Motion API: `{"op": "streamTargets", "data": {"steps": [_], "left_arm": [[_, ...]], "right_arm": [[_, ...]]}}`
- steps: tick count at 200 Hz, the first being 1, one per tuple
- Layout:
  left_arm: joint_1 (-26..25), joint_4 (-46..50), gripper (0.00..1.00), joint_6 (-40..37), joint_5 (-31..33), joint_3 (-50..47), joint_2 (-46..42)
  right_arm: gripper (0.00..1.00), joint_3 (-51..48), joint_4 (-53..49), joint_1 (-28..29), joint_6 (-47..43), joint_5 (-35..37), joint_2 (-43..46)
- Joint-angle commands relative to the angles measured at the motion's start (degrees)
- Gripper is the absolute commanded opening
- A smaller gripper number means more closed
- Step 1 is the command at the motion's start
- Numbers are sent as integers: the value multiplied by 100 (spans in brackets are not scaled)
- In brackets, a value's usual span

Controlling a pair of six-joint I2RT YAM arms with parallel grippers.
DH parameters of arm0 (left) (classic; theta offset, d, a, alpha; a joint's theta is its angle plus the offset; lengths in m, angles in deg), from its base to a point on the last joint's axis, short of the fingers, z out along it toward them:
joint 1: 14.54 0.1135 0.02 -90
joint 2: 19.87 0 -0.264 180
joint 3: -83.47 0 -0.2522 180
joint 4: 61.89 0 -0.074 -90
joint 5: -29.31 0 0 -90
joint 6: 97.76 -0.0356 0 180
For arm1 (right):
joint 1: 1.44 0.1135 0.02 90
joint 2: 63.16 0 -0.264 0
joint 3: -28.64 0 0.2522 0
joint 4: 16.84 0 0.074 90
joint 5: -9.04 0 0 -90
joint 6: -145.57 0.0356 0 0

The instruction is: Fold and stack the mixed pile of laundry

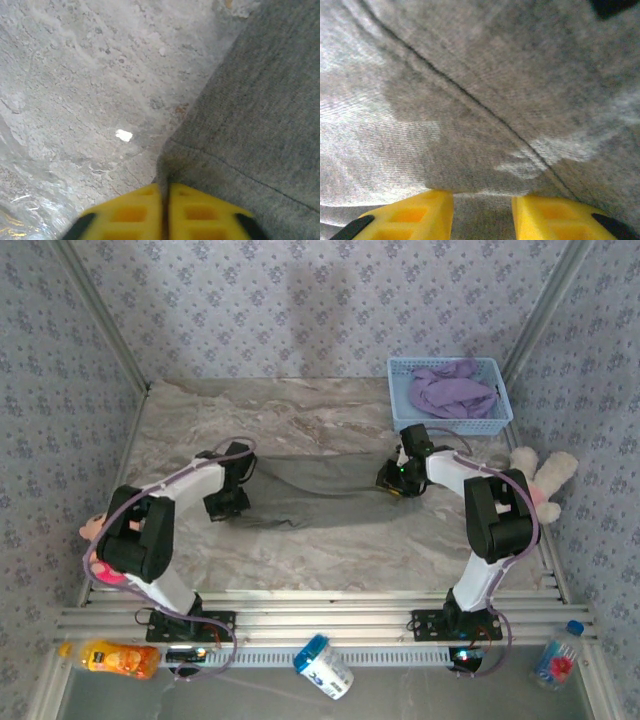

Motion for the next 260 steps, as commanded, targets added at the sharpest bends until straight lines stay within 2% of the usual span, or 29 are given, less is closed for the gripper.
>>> {"op": "streamTargets", "data": {"steps": [1, 8, 18, 40, 48, 64, 79, 88, 124, 148, 214, 239, 260], "left_arm": [[3, 583, 43, -72, 515, 458, 22], [3, 607, 52, -137, 576, 594, -21], [11, 582, 61, -227, 617, 791, -84], [66, 14, 64, -427, 360, 1061, -190], [108, -254, 62, -423, 187, 1120, -156], [225, -671, 50, -316, -207, 1309, 62], [249, -939, 38, -223, -424, 1535, 401], [241, -947, 35, -153, -445, 1680, 625], [267, -1205, 33, 23, -607, 2021, 1413], [276, -1141, 28, 274, -679, 1977, 1769], [396, -275, 25, 403, 258, 1710, 2153], [435, -161, 25, 294, 422, 1620, 2103], [395, -121, 28, 122, 327, 1747, 2018]], "right_arm": [[42, 188, -153, -3, 86, -116, 155], [43, 233, -159, 5, 118, -184, 226], [44, 294, -169, 6, 154, -281, 340], [44, 441, -224, -11, 198, -340, 529], [44, 499, -219, -28, 201, -342, 541], [43, 611, -234, -71, 196, -311, 486], [38, 745, -162, -140, 236, -318, 305], [36, 967, -42, -152, 294, -304, 181], [33, 1244, 370, -175, 633, -150, -428], [32, 1294, 397, -192, 962, 125, -768], [30, 842, 542, -472, 1309, 1151, -826], [30, 577, 631, -555, 1346, 1177, -815], [32, 641, 823, -567, 1246, 809, -795]]}}
